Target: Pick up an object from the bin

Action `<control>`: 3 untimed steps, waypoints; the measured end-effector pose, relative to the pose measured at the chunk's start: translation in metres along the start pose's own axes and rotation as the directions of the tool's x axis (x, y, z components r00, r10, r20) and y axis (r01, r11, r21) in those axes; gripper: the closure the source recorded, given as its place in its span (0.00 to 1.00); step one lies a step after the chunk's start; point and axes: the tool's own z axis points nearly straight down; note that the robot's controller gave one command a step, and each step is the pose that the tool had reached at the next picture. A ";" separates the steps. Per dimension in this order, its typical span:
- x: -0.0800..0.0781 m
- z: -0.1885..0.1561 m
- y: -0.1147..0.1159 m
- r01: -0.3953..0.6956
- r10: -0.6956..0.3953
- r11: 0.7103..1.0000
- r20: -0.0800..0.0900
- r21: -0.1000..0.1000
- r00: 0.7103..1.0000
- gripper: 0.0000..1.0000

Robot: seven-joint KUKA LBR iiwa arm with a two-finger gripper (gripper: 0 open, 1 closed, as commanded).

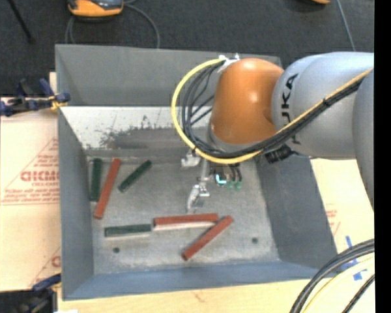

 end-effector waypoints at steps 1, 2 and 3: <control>-0.002 -0.004 0.000 -0.001 0.001 1.000 0.008 -0.001 1.000 0.00; 0.014 0.086 0.013 0.003 -0.003 1.000 0.010 0.000 1.000 1.00; 0.004 0.082 0.012 -0.001 0.001 1.000 0.056 -0.003 0.998 0.00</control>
Offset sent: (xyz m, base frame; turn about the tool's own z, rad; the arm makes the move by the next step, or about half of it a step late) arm -0.0223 0.0136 -0.1032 0.0002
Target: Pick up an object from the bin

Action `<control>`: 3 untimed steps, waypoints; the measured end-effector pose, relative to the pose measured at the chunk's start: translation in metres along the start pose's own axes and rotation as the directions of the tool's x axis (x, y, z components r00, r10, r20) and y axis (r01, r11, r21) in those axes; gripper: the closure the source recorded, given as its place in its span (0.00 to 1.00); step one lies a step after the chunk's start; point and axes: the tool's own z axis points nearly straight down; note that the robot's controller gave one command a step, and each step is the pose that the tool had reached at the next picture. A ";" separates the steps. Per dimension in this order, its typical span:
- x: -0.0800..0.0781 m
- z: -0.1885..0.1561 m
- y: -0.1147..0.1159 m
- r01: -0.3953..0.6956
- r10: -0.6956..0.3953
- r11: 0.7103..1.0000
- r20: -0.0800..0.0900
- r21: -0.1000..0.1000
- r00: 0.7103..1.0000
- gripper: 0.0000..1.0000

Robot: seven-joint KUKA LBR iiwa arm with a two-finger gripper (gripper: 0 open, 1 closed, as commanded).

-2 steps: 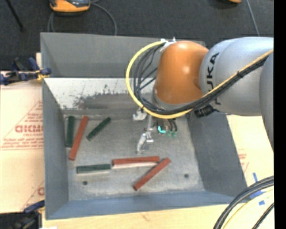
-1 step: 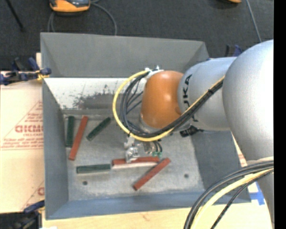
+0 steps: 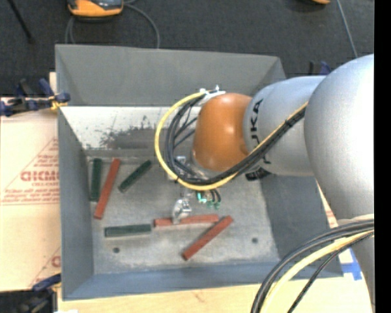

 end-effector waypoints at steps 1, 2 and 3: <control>0.009 0.003 0.001 -0.001 0.001 1.000 -0.040 0.003 0.999 1.00; 0.000 0.000 0.000 -0.003 0.003 1.000 0.000 0.000 1.000 0.00; 0.009 0.003 0.001 0.000 0.001 1.000 -0.042 0.003 0.999 1.00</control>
Offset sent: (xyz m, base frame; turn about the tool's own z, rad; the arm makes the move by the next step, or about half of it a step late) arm 0.0000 0.0000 0.0000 0.0000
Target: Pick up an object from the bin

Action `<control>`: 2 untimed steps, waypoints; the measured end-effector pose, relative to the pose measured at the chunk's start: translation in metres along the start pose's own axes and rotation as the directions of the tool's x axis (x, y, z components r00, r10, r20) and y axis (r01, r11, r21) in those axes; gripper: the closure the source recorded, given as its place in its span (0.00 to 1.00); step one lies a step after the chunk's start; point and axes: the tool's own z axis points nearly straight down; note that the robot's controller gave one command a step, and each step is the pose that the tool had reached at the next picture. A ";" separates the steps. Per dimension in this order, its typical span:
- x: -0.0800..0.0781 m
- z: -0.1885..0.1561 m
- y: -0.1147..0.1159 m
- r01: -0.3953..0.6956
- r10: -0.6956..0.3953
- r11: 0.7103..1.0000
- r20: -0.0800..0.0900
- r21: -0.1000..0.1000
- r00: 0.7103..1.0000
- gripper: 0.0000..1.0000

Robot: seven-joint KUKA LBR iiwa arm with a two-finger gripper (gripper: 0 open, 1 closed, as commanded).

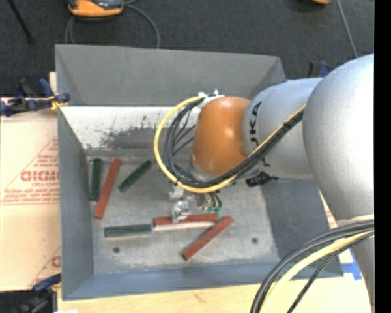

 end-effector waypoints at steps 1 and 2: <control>-0.009 -0.003 -0.001 -0.002 0.002 1.000 0.041 -0.003 0.999 0.00; -0.008 -0.003 -0.001 -0.003 0.003 1.000 0.041 -0.003 0.999 0.00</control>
Offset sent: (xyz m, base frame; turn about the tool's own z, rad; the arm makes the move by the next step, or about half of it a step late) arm 0.0000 0.0000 0.0000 0.0000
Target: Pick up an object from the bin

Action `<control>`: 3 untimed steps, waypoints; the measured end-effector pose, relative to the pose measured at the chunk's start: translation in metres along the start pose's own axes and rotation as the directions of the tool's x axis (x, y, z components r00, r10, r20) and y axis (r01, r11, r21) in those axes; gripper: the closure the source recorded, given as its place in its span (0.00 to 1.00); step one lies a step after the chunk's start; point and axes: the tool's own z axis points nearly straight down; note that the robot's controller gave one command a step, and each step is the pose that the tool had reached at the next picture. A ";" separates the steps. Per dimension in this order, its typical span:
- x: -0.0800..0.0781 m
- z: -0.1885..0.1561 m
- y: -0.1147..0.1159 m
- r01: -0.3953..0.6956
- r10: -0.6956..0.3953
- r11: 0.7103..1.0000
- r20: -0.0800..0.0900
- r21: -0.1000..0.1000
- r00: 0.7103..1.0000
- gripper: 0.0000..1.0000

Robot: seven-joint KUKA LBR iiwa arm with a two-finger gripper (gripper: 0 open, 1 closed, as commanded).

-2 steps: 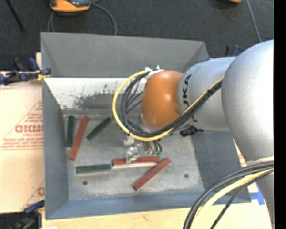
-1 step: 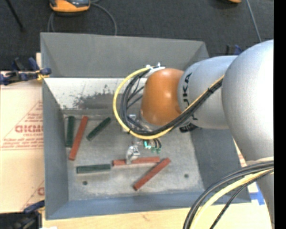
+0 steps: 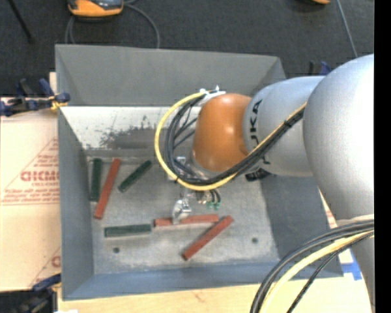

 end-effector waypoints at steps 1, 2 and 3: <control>0.000 -0.001 0.000 0.000 0.000 1.000 -0.002 0.000 1.000 0.00; 0.013 0.009 0.001 0.002 -0.002 1.000 -0.044 0.002 0.999 1.00; 0.013 0.012 0.001 0.002 -0.002 1.000 -0.037 0.002 0.999 0.00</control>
Offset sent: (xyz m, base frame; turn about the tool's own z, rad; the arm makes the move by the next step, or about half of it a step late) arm 0.0185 -0.0597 -0.0202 -0.1524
